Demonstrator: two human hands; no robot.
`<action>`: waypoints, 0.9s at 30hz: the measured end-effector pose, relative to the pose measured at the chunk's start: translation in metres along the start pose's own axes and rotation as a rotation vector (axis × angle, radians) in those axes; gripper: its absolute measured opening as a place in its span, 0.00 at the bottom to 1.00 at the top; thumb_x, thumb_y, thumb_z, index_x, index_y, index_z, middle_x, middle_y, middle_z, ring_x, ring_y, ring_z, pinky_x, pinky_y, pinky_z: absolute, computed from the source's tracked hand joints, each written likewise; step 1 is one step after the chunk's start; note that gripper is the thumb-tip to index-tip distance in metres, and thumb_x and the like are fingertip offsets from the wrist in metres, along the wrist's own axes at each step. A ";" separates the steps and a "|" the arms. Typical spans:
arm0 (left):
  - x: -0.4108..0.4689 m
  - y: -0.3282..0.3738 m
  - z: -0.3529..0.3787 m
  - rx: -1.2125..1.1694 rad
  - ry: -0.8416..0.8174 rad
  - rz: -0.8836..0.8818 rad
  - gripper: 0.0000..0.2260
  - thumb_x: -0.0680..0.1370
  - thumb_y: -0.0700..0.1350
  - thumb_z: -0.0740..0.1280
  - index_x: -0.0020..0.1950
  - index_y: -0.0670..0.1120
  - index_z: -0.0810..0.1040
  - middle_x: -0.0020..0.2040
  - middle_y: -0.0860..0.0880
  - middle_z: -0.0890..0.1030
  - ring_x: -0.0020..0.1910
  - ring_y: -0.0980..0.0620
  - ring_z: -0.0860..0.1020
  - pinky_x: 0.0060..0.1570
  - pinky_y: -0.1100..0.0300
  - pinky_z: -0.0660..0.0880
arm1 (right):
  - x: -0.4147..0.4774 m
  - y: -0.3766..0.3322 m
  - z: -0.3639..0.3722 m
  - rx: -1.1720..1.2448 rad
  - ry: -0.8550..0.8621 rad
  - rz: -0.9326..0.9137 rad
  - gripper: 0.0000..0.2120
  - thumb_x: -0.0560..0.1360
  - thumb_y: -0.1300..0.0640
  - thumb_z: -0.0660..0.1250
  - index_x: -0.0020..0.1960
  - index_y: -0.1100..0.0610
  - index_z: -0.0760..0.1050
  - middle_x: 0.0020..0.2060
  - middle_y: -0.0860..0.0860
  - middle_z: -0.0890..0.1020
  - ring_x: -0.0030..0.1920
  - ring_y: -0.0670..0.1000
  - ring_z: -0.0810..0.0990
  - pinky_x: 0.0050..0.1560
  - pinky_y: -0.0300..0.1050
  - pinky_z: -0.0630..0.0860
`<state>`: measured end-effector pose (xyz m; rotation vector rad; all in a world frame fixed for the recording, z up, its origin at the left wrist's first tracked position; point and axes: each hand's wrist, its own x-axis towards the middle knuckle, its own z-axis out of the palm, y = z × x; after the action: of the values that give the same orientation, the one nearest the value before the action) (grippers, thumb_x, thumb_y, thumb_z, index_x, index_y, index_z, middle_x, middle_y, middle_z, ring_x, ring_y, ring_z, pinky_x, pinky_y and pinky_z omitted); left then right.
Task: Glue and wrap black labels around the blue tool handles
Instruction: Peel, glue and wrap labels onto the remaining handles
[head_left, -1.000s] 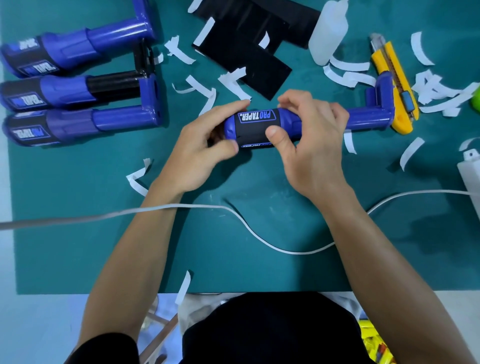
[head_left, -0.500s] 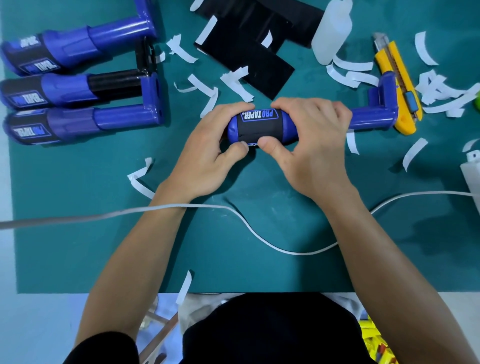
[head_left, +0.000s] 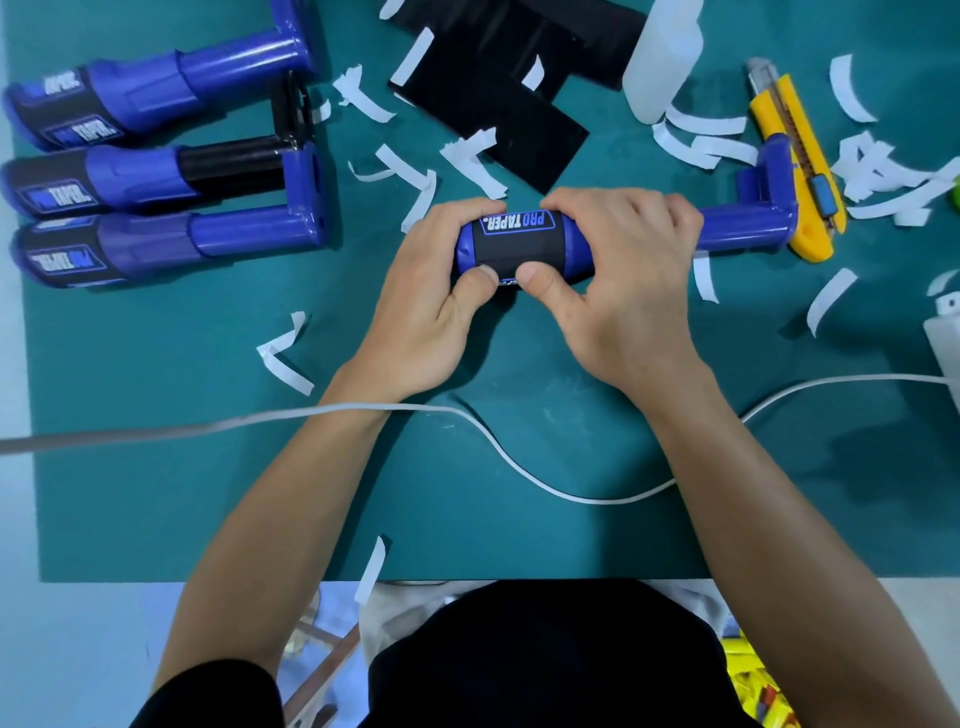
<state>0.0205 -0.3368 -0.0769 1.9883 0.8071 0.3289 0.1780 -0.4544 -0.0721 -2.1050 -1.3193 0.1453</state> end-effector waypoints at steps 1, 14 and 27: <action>0.000 0.001 0.001 -0.007 0.007 -0.004 0.22 0.77 0.42 0.61 0.72 0.46 0.73 0.63 0.51 0.78 0.59 0.52 0.74 0.63 0.58 0.70 | 0.000 0.000 0.000 -0.003 0.001 0.000 0.21 0.78 0.39 0.70 0.61 0.53 0.80 0.54 0.44 0.82 0.55 0.53 0.76 0.64 0.52 0.62; 0.000 0.006 -0.002 -0.077 -0.011 -0.053 0.21 0.78 0.44 0.61 0.71 0.50 0.74 0.62 0.54 0.78 0.60 0.54 0.74 0.65 0.50 0.73 | -0.001 -0.001 0.000 0.008 0.016 0.001 0.20 0.77 0.41 0.72 0.61 0.54 0.81 0.53 0.45 0.82 0.55 0.54 0.77 0.63 0.52 0.62; 0.002 -0.006 -0.001 0.031 0.051 0.065 0.19 0.84 0.55 0.64 0.72 0.47 0.77 0.61 0.55 0.80 0.56 0.57 0.77 0.59 0.53 0.76 | -0.001 -0.008 -0.003 0.010 0.014 0.045 0.18 0.78 0.42 0.69 0.60 0.54 0.81 0.52 0.45 0.83 0.55 0.55 0.77 0.65 0.54 0.63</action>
<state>0.0188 -0.3326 -0.0819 2.0456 0.7852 0.4091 0.1730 -0.4540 -0.0656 -2.1251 -1.2611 0.1559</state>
